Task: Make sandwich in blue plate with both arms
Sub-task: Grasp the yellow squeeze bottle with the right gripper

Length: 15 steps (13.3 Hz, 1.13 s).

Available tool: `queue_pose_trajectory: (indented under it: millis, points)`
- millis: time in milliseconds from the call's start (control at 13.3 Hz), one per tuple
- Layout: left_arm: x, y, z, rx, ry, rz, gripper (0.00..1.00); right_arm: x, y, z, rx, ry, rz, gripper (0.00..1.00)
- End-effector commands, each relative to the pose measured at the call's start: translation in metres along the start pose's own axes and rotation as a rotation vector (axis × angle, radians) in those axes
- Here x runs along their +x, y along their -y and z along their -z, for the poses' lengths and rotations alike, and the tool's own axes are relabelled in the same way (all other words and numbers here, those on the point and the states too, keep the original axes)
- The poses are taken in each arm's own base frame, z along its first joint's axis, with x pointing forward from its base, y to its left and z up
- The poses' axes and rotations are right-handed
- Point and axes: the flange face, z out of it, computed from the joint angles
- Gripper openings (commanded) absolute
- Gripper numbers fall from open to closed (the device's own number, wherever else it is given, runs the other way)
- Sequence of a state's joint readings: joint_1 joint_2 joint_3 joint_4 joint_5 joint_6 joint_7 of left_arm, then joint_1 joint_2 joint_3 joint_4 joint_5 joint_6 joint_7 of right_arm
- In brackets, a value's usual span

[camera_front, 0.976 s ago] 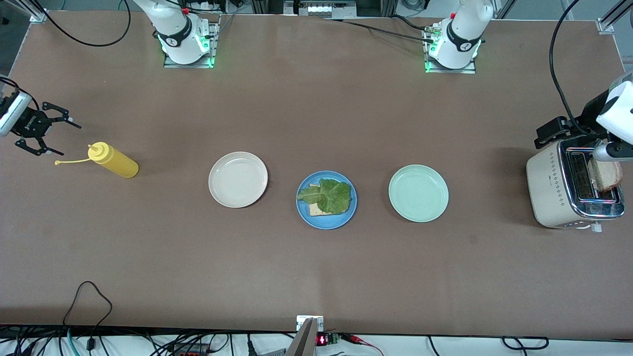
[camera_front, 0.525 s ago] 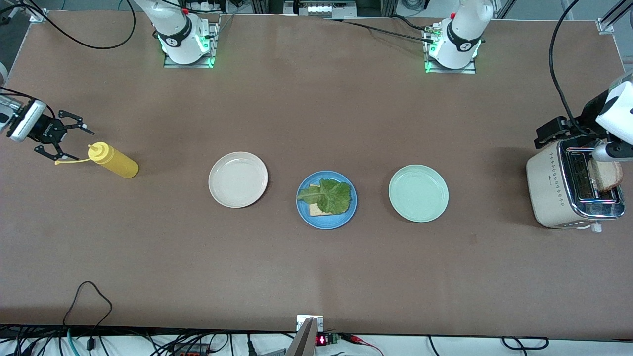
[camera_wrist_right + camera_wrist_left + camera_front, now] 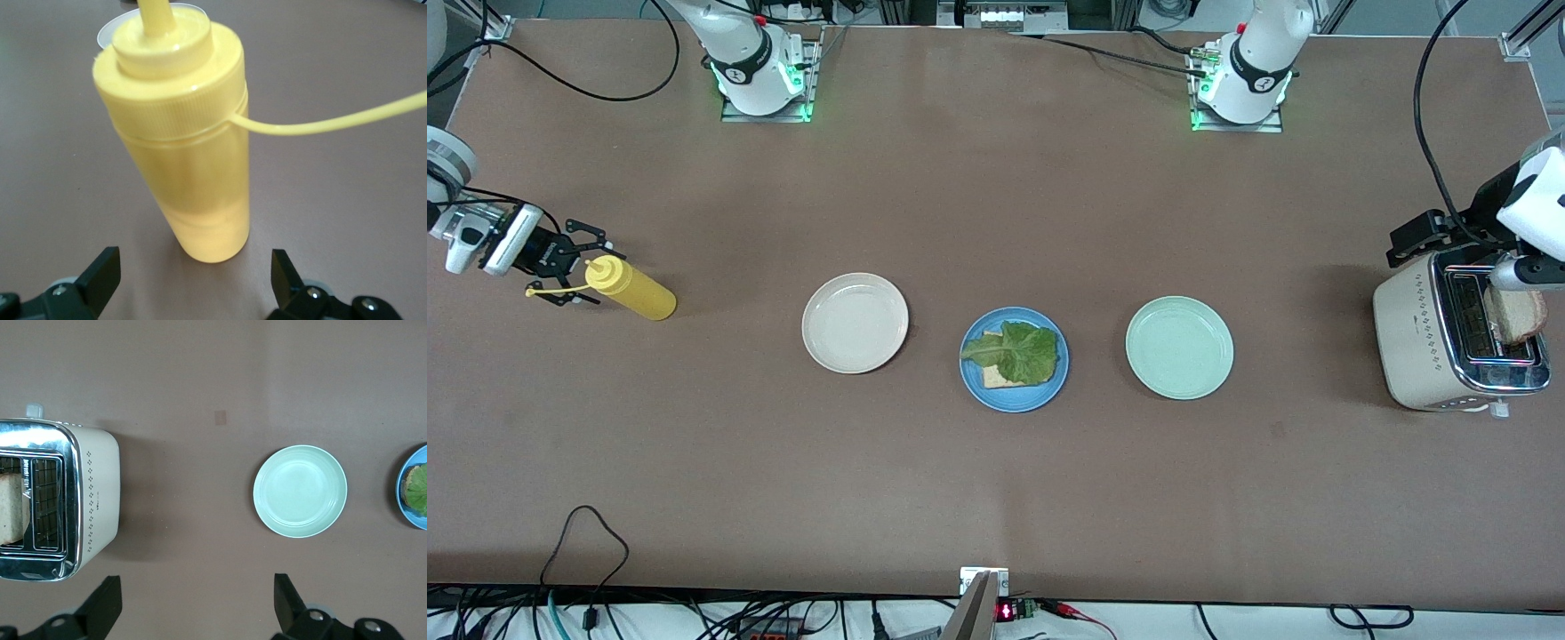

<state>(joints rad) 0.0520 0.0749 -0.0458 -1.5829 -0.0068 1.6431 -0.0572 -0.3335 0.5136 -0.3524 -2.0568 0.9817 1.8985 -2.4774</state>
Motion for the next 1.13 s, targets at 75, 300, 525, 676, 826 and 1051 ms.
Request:
queue_pose_trajectory:
  millis: [75,300,525,676,826,1051]
  points:
    - [-0.007,0.000,0.001,-0.004,0.005,-0.014,1.00,0.000,-0.008,-0.015,-0.012,-0.043,0.019,1.00]
    - [-0.007,0.000,0.000,-0.004,0.007,-0.014,1.00,0.004,-0.018,-0.026,-0.013,-0.055,0.025,1.00]
    - [-0.007,0.000,0.000,-0.004,0.007,-0.014,1.00,0.006,-0.020,-0.038,-0.010,-0.064,0.023,1.00]
    - [-0.007,0.001,0.001,-0.004,0.005,-0.012,1.00,0.008,-0.020,-0.045,-0.006,-0.070,0.022,1.00]
    - [-0.007,0.001,0.002,-0.004,0.004,-0.013,1.00,0.008,-0.020,-0.053,-0.001,-0.076,0.020,1.00]
    - [-0.007,0.001,0.000,-0.004,0.008,-0.011,1.00,0.007,-0.019,-0.065,0.015,-0.084,0.017,1.00]
